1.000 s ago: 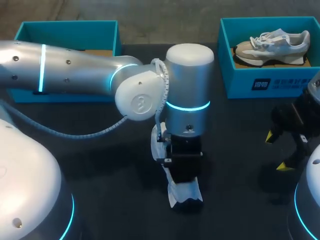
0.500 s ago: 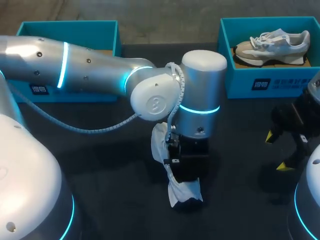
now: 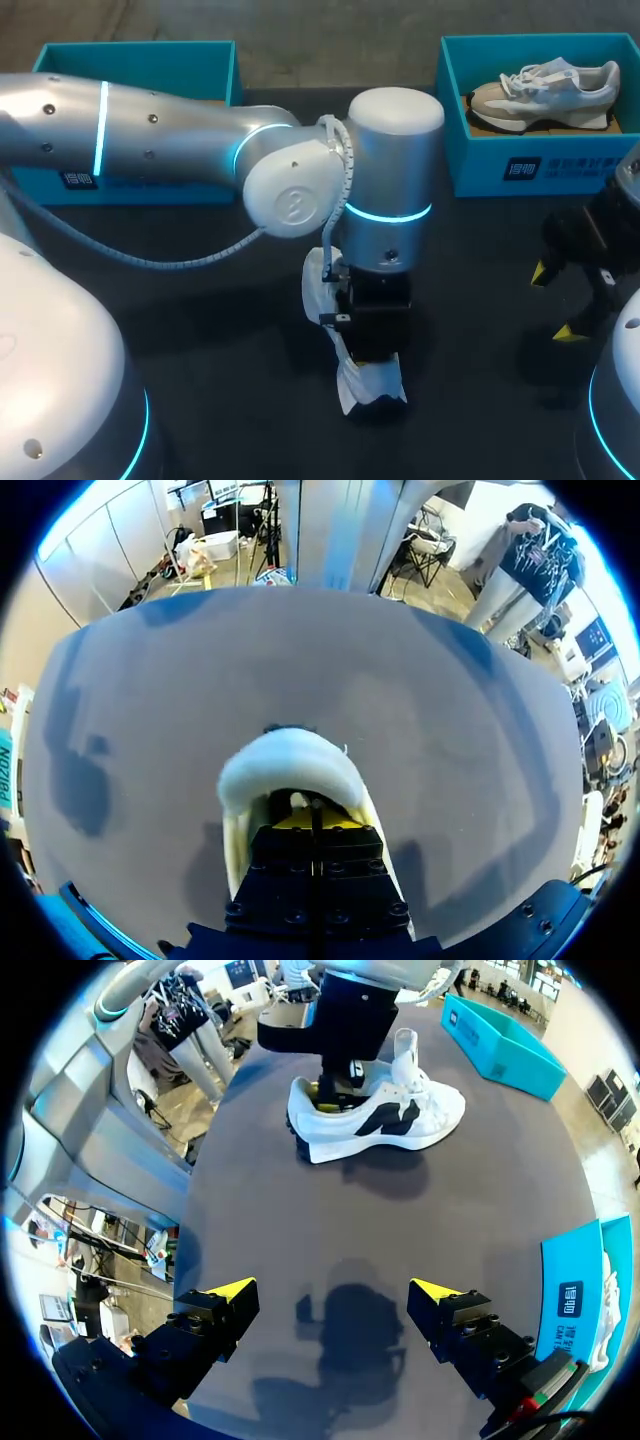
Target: Take the shoe out of the shoebox, open the shoe tongue, remove and reinsert the insole, then place the shoe into the shoebox
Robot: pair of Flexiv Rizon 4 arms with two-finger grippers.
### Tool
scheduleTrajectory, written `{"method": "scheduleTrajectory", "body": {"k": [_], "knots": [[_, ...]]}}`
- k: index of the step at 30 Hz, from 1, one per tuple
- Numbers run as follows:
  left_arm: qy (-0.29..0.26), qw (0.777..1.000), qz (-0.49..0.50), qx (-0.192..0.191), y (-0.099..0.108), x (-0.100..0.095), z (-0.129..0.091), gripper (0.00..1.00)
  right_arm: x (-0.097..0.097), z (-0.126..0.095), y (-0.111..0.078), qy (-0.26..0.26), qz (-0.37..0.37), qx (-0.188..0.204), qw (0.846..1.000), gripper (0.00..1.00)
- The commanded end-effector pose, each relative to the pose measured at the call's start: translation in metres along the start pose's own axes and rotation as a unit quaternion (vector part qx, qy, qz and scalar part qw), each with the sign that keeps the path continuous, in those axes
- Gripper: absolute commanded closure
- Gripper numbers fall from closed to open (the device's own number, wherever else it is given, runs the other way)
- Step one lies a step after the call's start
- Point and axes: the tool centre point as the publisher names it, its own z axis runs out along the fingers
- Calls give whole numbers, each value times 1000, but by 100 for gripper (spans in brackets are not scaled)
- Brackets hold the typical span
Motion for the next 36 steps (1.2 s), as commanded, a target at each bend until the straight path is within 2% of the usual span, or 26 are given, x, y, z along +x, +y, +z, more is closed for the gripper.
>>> {"method": "scheduleTrajectory", "body": {"k": [1, 8, 14, 19, 30, 36], "knots": [[7, 1000, -14, 2, 13, -7, 16, 100, 1, 1, -1, -1, 0, 1, 1000, 0], [-3, 1000, -28, -8, 28, -8, 22, 100, 1, 1, -1, -1, 0, 1, 1000, 0], [-8, 999, -41, -24, 31, -4, 12, 100, 1, 1, -1, -1, 0, 1, 1000, 0], [-12, 998, -43, -38, 27, 1, 3, 100, 1, 1, -1, -1, 0, 1, 1000, 0], [-40, 998, -20, -40, 6, 5, -19, 100, 1, 1, -1, -1, 0, 1, 1000, 0], [-53, 997, -23, -47, 7, 7, -30, 100, 1, 1, -1, -1, 0, 1, 1000, 0]]}}
